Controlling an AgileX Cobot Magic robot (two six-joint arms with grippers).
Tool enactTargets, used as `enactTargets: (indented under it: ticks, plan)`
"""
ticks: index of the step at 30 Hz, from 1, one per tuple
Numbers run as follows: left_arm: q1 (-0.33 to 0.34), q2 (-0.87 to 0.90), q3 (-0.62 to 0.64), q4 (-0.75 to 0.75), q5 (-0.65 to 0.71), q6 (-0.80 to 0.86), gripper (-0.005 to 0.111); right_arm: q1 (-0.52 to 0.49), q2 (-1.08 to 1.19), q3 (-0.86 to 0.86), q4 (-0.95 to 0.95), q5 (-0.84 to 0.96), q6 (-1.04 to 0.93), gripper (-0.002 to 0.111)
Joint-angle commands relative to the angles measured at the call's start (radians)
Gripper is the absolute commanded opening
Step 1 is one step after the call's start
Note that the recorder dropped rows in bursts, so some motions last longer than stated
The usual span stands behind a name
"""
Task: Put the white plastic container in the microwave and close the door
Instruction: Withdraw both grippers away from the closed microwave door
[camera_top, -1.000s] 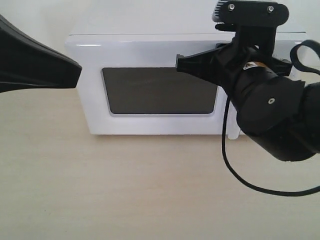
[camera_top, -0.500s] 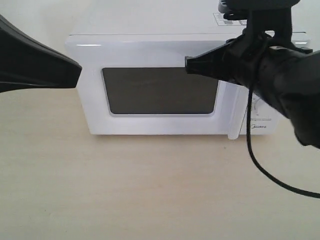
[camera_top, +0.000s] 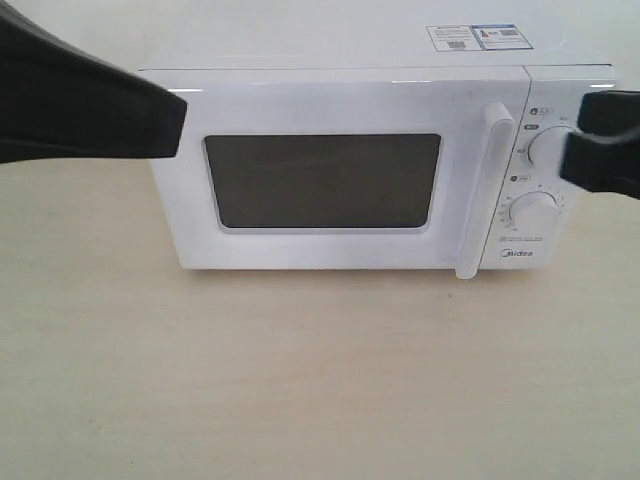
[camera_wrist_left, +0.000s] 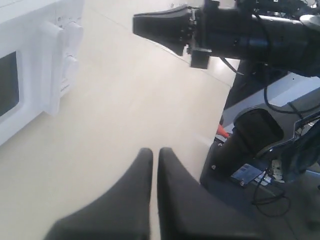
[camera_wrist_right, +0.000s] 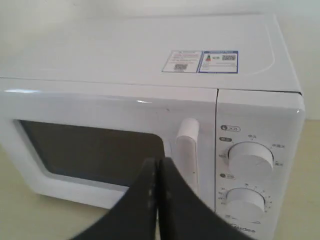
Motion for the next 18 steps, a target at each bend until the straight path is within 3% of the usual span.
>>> enactTargets:
  ticks: [1,9,18]
  plan:
    - [-0.005,-0.045,0.005,-0.057,-0.041,0.004,0.004,-0.005,-0.197,0.056,0.001,0.032,-0.012,0.0]
    - [-0.005,-0.105,0.005,-0.099,-0.055,0.001,0.004,-0.005,-0.407,0.07,0.001,0.028,-0.01,0.0]
    - [-0.005,-0.123,0.005,-0.099,-0.065,0.004,0.004,-0.005,-0.442,0.07,0.001,0.033,-0.008,0.0]
